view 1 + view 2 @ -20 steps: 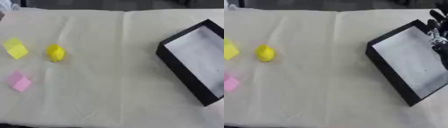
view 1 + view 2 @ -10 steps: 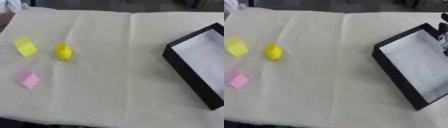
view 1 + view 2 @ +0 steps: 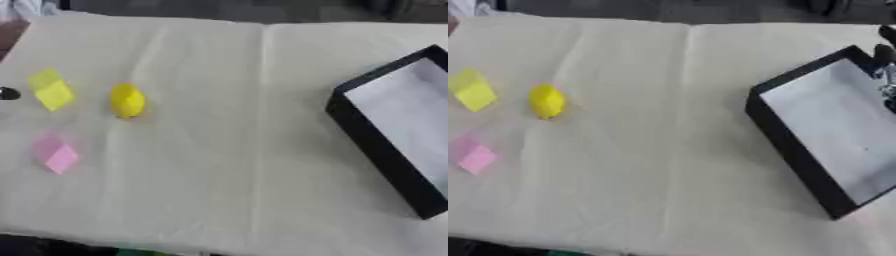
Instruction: Pick up the objects with one hand, pass them to the other hand, and then place them into the box on the other side of the table.
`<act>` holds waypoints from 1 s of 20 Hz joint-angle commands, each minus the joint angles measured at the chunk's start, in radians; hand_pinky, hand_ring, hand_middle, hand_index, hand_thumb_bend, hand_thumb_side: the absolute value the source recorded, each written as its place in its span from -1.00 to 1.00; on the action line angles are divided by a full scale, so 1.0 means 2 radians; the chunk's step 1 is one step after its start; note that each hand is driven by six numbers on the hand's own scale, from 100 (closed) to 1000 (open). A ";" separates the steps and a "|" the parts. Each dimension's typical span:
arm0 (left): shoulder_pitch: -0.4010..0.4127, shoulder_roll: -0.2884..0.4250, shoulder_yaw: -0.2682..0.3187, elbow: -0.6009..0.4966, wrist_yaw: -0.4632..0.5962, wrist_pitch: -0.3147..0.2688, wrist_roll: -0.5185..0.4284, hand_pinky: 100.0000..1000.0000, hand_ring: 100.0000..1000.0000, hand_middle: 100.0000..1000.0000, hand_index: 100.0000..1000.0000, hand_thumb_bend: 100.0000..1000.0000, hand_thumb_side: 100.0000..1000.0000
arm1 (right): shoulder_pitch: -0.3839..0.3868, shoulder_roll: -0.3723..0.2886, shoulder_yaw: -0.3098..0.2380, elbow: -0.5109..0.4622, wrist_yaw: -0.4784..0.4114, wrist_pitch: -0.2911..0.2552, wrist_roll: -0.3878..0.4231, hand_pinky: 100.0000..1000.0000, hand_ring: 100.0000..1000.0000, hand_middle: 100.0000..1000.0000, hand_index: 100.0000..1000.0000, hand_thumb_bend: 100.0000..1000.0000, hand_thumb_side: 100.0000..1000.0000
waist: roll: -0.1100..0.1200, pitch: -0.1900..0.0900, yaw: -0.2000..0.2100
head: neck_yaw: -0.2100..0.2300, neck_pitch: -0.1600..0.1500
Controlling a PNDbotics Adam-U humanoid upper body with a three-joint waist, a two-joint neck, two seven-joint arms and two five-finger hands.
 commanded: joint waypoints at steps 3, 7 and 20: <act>-0.026 -0.008 0.006 -0.011 -0.005 0.001 -0.015 0.94 0.80 0.63 0.78 0.32 -0.23 | -0.004 -0.015 -0.001 -0.011 -0.002 0.004 -0.001 1.00 1.00 1.00 1.00 -1.00 -0.64 | 0.001 -0.014 -0.002 | 0.008 -0.002; -0.034 -0.022 0.007 -0.014 -0.018 0.006 -0.016 0.94 0.81 0.63 0.78 0.34 -0.27 | -0.006 -0.015 0.000 -0.011 -0.004 0.005 -0.001 1.00 1.00 1.00 1.00 -1.00 -0.63 | 0.001 -0.014 -0.005 | 0.009 -0.005; -0.036 -0.045 0.015 -0.003 -0.104 0.068 0.028 0.96 0.85 0.66 0.80 0.55 -0.32 | -0.013 -0.011 0.007 -0.011 -0.006 0.012 0.001 1.00 1.00 1.00 1.00 -1.00 -0.60 | 0.000 -0.007 -0.012 | -0.002 -0.010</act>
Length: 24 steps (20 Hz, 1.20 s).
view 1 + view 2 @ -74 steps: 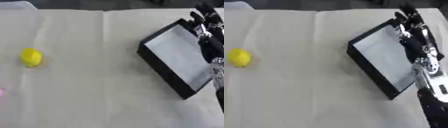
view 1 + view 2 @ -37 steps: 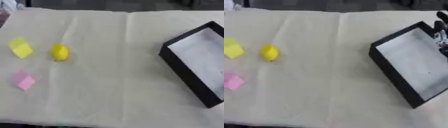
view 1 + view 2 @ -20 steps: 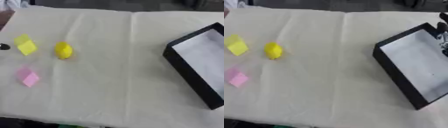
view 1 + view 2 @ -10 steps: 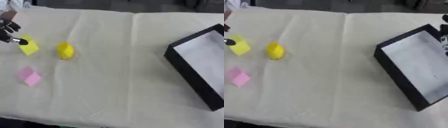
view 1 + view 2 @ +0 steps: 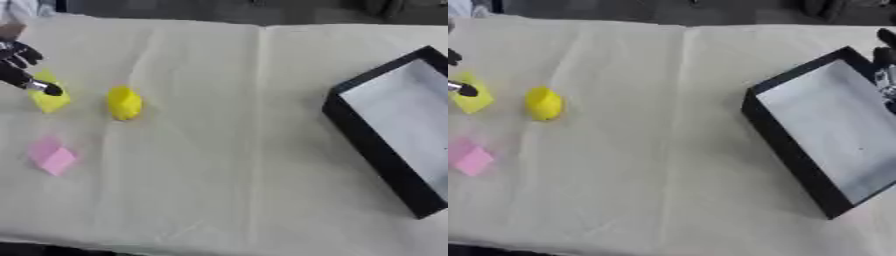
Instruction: Pick up the objects with one hand, pass them to the other hand, and then place them into the box on the other side of the table.
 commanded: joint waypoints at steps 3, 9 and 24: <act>-0.012 -0.002 0.004 -0.005 -0.049 0.033 0.030 0.96 0.86 0.68 0.80 0.64 -0.40 | -0.006 -0.010 0.001 -0.011 -0.003 0.005 0.001 1.00 1.00 1.00 1.00 -1.00 -0.59 | -0.001 -0.005 -0.003 | 0.000 -0.010; -0.009 -0.002 0.019 -0.008 -0.079 0.071 0.080 0.94 0.84 0.64 0.77 0.53 -0.48 | -0.005 -0.005 0.004 -0.011 0.003 0.012 0.003 1.00 1.00 1.00 1.00 -1.00 -0.60 | -0.001 -0.001 -0.004 | 0.001 -0.013; 0.003 0.002 0.025 0.011 -0.039 0.110 0.096 0.93 0.84 0.63 0.71 0.26 -0.67 | -0.006 0.003 0.006 -0.011 0.011 0.019 0.001 1.00 1.00 1.00 1.00 -1.00 -0.53 | -0.005 0.008 -0.008 | 0.011 -0.019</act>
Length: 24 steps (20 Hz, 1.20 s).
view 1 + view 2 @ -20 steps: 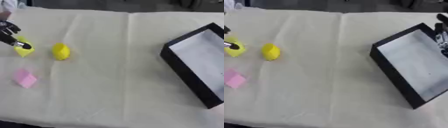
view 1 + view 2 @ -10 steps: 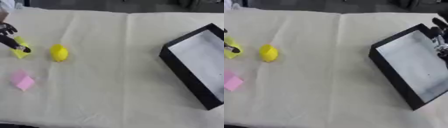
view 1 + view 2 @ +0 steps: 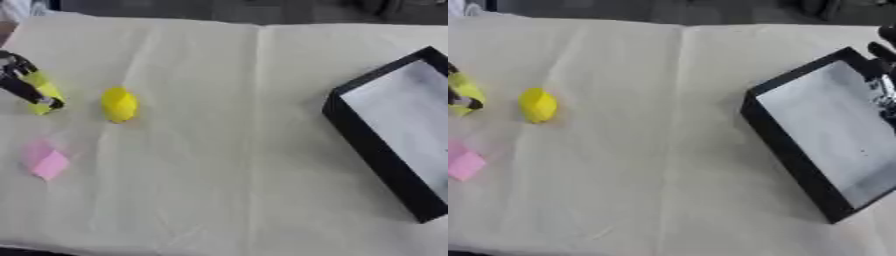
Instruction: Pick up the objects with one hand, pass them to the other hand, and then place them into the box on the other side of the table.
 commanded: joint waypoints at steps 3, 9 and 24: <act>-0.007 0.018 0.005 -0.004 0.011 0.008 0.016 0.91 0.82 0.60 0.68 0.22 -0.68 | 0.000 -0.005 -0.002 -0.011 0.006 0.004 0.000 1.00 1.00 1.00 1.00 -1.00 -0.52 | 0.000 -0.006 0.000 | 0.002 -0.006; -0.013 0.021 0.008 -0.008 0.028 0.022 0.020 0.91 0.82 0.59 0.69 0.18 -0.65 | 0.001 -0.004 -0.001 -0.011 0.006 0.009 -0.001 1.00 1.00 1.00 1.00 -1.00 -0.51 | 0.001 -0.008 0.001 | 0.001 -0.004; -0.002 0.019 -0.002 0.018 0.034 0.032 0.023 0.89 0.80 0.56 0.41 -0.35 -1.00 | 0.003 0.000 -0.004 -0.011 0.002 0.012 -0.007 1.00 1.00 1.00 1.00 -1.00 -0.48 | 0.000 -0.007 -0.004 | 0.002 -0.004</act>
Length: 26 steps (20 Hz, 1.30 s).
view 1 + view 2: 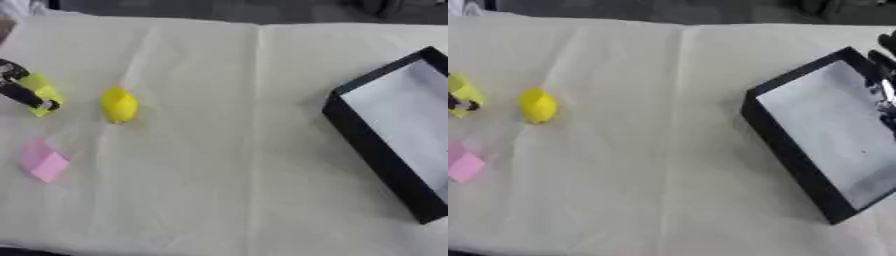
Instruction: Pick up the objects with one hand, pass them to the other hand, and then place them into the box on the other side of the table.
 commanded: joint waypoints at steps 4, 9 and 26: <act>-0.008 0.018 -0.006 0.003 0.004 0.004 -0.001 0.83 0.74 0.46 0.15 -0.52 -1.00 | 0.000 -0.009 -0.005 -0.011 -0.003 0.002 -0.004 1.00 1.00 1.00 1.00 -1.00 -0.48 | 0.001 -0.010 0.000 | 0.000 -0.003; -0.012 0.021 0.003 -0.019 0.022 0.006 -0.002 0.73 0.58 0.26 -0.03 -0.69 -1.00 | 0.001 -0.013 -0.005 -0.011 -0.007 -0.002 -0.004 1.00 1.00 1.00 1.00 -1.00 -0.49 | 0.002 -0.013 0.002 | -0.002 -0.002; 0.045 -0.002 0.013 -0.248 0.081 -0.082 0.033 0.62 0.35 0.05 -0.14 -0.94 -1.00 | -0.049 -0.067 0.004 -0.011 -0.049 -0.016 0.002 1.00 1.00 1.00 1.00 -1.00 -0.68 | -0.001 -0.024 0.006 | -0.040 0.007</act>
